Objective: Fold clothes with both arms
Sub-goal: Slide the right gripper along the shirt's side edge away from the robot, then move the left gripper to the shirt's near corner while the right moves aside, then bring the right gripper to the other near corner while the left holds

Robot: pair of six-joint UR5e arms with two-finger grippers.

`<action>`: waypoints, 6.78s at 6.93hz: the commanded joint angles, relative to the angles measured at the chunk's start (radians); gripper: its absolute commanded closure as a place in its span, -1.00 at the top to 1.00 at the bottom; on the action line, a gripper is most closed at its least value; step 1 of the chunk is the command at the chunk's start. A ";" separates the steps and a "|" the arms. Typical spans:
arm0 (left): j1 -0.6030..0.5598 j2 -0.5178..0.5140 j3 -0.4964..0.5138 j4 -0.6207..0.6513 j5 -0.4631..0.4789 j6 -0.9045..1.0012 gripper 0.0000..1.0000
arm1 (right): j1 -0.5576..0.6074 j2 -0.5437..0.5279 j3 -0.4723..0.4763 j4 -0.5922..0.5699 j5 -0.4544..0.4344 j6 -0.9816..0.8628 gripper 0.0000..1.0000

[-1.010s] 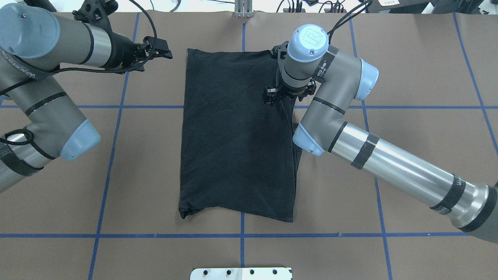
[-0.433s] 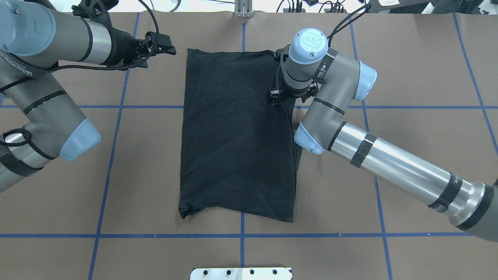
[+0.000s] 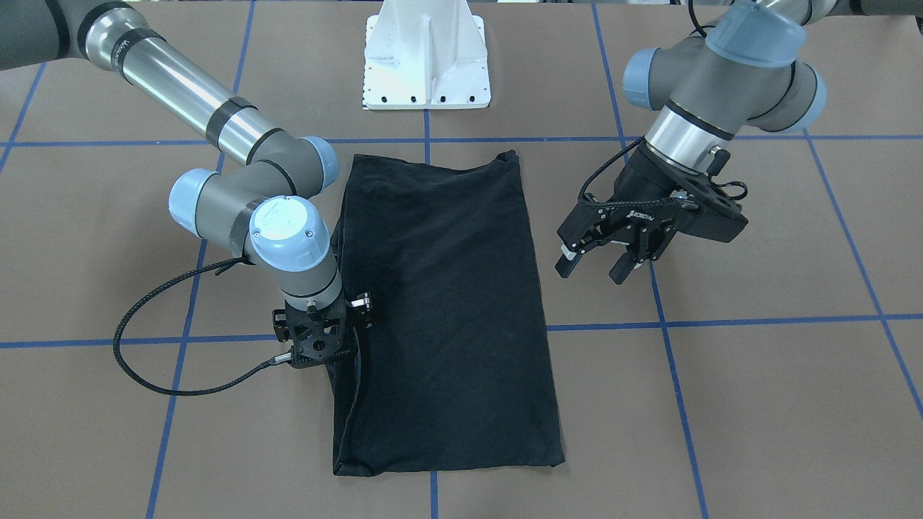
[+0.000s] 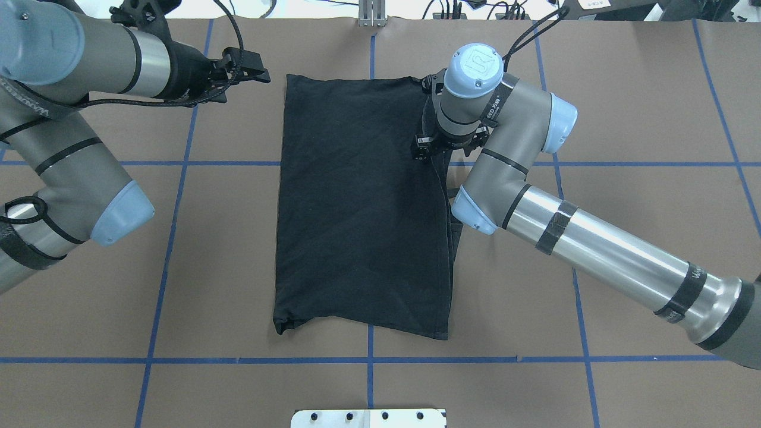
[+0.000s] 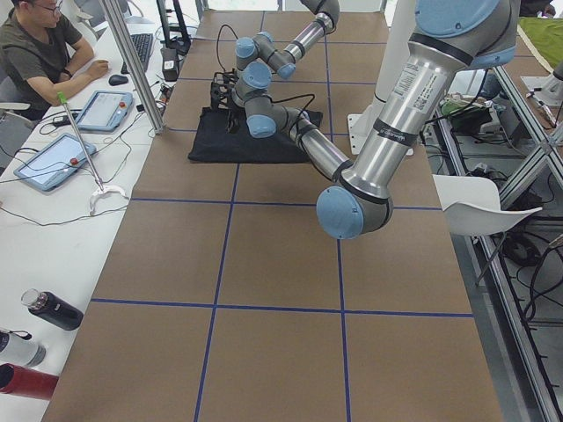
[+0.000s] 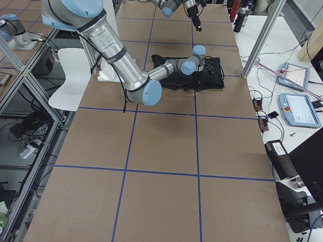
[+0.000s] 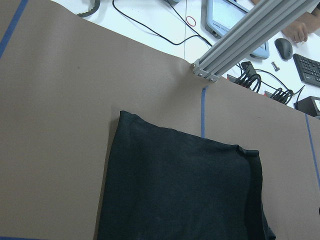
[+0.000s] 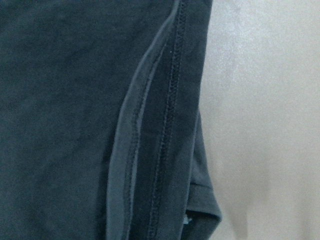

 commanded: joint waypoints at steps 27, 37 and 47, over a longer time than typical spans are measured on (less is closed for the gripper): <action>0.591 0.306 -0.109 -0.210 0.244 -0.481 0.89 | 0.044 -0.414 0.724 0.001 0.238 0.388 0.99; 0.589 0.301 -0.112 -0.184 0.242 -0.465 -1.00 | 0.046 -0.431 0.728 0.001 0.242 0.388 0.99; 0.588 0.247 -0.243 -0.080 0.230 -0.479 -1.00 | -0.403 -0.433 0.682 -0.015 -0.132 0.788 1.00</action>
